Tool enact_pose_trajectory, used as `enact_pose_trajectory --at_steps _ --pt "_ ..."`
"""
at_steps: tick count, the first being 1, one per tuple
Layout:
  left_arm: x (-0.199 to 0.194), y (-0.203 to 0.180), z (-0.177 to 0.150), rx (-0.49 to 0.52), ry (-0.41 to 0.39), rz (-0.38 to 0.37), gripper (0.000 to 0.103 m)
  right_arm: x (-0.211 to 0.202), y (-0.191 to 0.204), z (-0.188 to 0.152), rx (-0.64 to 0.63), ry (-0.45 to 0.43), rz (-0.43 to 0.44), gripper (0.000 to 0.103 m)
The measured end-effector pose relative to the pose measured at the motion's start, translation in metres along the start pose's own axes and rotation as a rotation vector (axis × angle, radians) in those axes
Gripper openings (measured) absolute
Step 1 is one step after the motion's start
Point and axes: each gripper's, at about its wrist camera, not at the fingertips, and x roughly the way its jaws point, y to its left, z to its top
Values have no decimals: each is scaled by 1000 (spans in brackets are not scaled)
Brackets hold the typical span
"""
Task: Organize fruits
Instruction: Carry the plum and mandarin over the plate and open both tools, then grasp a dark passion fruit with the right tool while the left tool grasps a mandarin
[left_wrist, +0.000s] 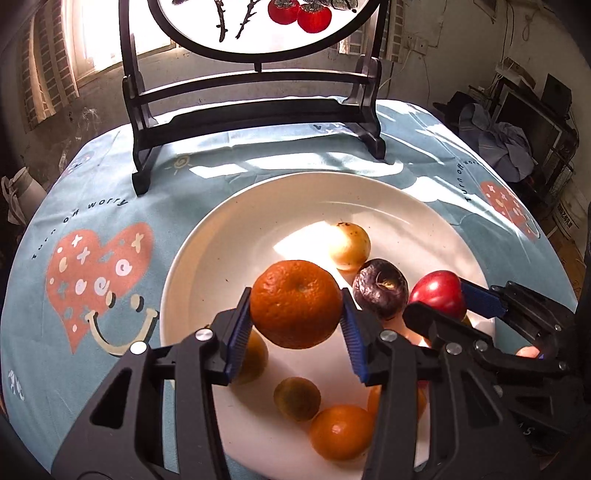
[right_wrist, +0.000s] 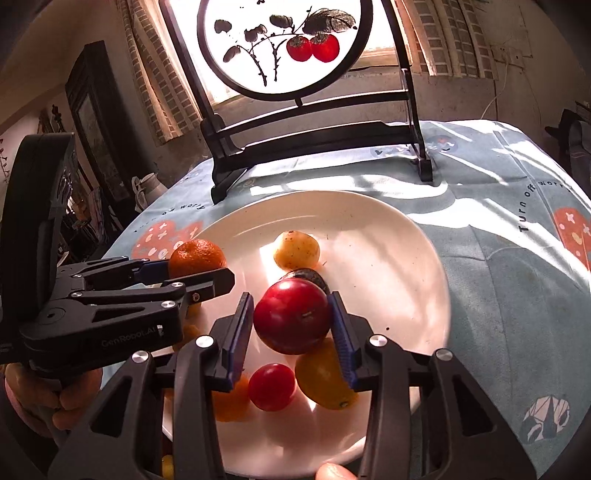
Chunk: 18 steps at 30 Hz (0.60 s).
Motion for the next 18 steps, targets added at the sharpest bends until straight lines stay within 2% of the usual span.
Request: enact_pose_trajectory --at_steps 2,3,6,7,13,15,18 --pt "-6 0 -2 -6 -13 7 56 -7 3 0 -7 -17 -10 53" --pt "-13 -1 -3 -4 -36 27 70 -13 6 1 -15 -26 -18 53" --pt "-45 -2 -12 14 -106 67 78 -32 13 1 -27 -53 -24 53" --pt "-56 -2 -16 10 -123 70 85 -39 15 -1 -27 -61 -22 53" --pt "-115 3 -65 -19 -204 85 93 -79 34 -26 -64 -97 -25 56" --pt "-125 6 -89 -38 -227 100 95 -91 39 -39 -78 -111 -31 62" --pt "-127 12 -118 -76 -204 76 95 -102 46 -62 -103 -102 -30 64"
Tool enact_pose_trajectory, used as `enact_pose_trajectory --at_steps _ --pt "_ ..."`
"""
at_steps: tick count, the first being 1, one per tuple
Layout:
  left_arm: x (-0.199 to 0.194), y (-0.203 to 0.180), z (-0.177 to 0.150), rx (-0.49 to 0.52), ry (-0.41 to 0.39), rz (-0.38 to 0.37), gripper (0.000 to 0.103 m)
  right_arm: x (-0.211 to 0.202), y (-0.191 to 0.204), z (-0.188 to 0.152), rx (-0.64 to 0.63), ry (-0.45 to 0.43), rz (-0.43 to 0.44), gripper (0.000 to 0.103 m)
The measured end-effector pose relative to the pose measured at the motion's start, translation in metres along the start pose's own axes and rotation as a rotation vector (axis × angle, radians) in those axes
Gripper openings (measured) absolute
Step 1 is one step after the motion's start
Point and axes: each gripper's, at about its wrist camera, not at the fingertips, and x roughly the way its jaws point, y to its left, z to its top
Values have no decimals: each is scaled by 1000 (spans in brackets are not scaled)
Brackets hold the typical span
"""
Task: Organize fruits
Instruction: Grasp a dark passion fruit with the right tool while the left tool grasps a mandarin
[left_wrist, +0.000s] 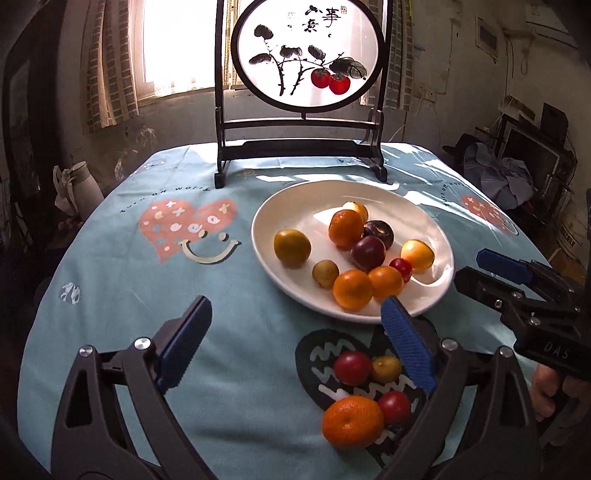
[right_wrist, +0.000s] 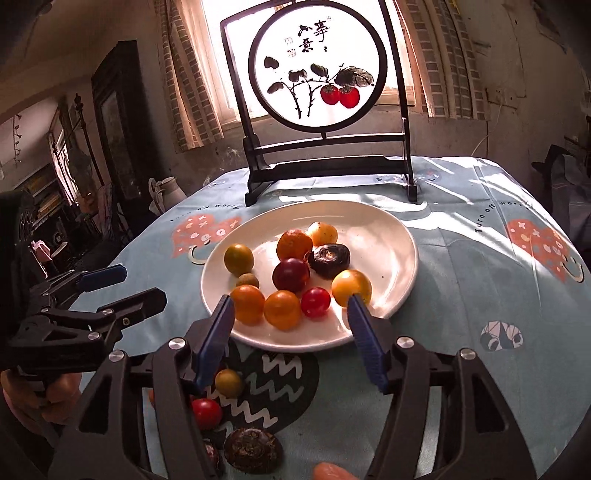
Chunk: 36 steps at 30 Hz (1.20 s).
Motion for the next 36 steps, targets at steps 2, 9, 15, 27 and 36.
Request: enact_pose_trajectory --at_steps 2,9,15,27,36 --pt "0 9 -15 -45 30 1 95 -6 6 -15 -23 32 11 64" --pt "0 36 -46 -147 95 25 95 -24 37 -56 -110 127 117 64" --pt "-2 44 -47 -169 80 68 95 -22 62 -76 -179 249 255 64" --pt "-5 43 -46 -164 71 80 95 6 67 -83 -198 383 220 62" --pt "-7 46 -46 -180 70 71 95 11 77 -87 -303 360 115 43"
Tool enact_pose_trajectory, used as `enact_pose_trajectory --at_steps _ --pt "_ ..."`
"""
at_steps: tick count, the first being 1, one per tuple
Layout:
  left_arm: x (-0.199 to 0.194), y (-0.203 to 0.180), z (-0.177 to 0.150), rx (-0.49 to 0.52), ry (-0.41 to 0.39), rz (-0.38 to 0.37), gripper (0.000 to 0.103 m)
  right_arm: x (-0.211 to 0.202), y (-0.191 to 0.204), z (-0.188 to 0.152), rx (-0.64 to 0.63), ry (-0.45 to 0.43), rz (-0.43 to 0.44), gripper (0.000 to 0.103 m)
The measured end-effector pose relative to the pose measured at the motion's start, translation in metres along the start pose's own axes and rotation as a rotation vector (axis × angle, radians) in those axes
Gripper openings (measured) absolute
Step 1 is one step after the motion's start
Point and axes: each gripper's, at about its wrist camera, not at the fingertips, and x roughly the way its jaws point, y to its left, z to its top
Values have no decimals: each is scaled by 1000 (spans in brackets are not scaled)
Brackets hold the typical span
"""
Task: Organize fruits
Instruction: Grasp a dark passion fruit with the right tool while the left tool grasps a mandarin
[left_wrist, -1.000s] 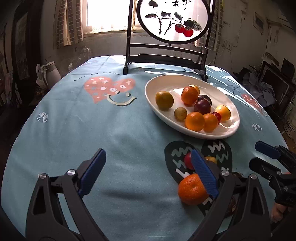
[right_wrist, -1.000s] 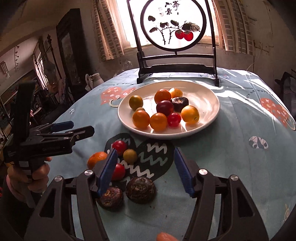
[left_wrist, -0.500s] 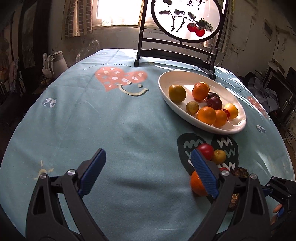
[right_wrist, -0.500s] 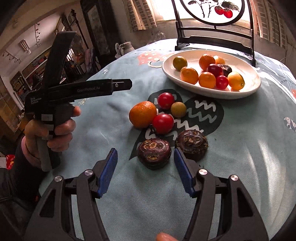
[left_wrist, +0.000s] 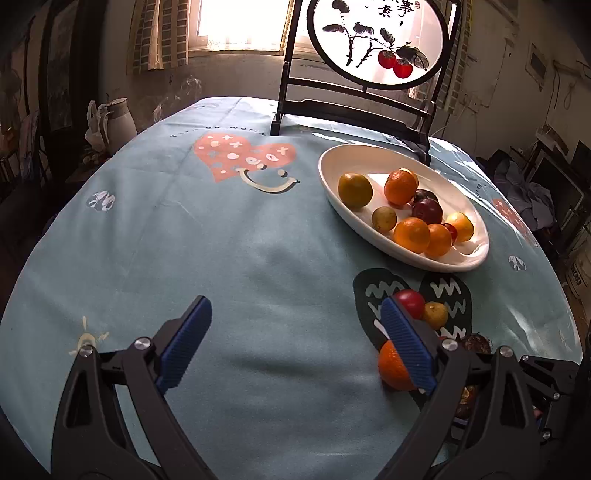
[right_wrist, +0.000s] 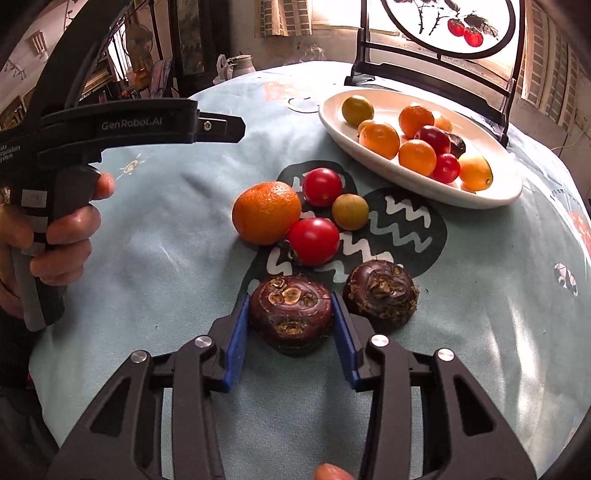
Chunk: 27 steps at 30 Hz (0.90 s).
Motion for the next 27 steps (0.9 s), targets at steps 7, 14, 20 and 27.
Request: enact_pose_trajectory --at_steps 7,14,20,27 --pt "1 -2 -2 5 17 -38 95 -32 -37 5 207 -149 181 43" --pt "-7 -39 -17 176 70 -323 94 -41 -65 0 348 -184 142 43" --pt "5 -52 -26 223 129 -337 68 -41 -64 -2 349 -182 130 43" --pt "15 -49 -26 192 168 -355 56 -42 -61 -3 346 -177 135 43"
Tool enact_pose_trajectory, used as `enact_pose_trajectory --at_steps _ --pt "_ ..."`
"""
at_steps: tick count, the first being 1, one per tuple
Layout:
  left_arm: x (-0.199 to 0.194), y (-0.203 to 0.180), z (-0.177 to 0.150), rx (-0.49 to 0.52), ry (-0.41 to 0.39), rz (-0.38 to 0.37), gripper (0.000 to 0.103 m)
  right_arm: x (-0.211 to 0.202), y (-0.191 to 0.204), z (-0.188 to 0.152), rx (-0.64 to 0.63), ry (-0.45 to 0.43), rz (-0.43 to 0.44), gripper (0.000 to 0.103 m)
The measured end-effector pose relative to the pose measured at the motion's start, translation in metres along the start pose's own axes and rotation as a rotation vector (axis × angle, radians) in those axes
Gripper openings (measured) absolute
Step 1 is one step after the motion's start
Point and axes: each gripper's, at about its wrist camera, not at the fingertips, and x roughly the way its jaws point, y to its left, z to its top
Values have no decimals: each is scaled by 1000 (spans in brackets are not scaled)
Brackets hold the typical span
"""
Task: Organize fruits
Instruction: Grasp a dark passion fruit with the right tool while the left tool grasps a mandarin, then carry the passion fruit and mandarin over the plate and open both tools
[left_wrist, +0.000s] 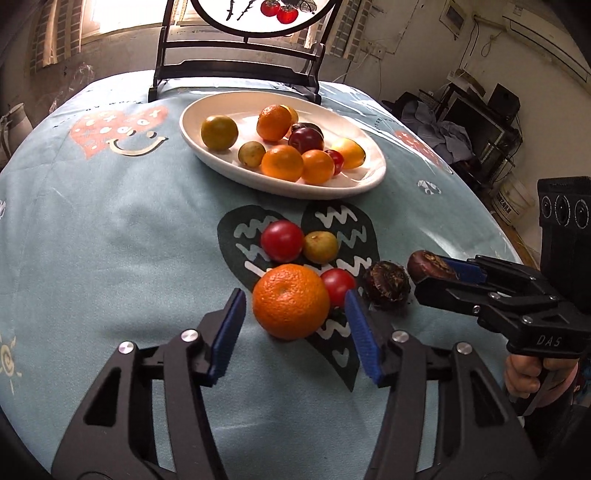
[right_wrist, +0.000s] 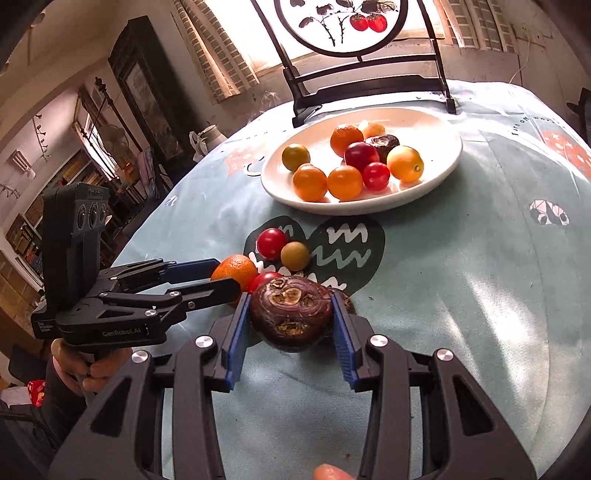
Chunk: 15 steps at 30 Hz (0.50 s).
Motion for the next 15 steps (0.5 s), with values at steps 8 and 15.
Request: enact_pose_trajectory --at_steps 8,15 --pt "9 3 -1 -19 31 -11 50 -1 0 1 0 -4 2 43" --pt "7 6 -1 -34 25 -10 45 -1 0 0 0 -4 0 43"
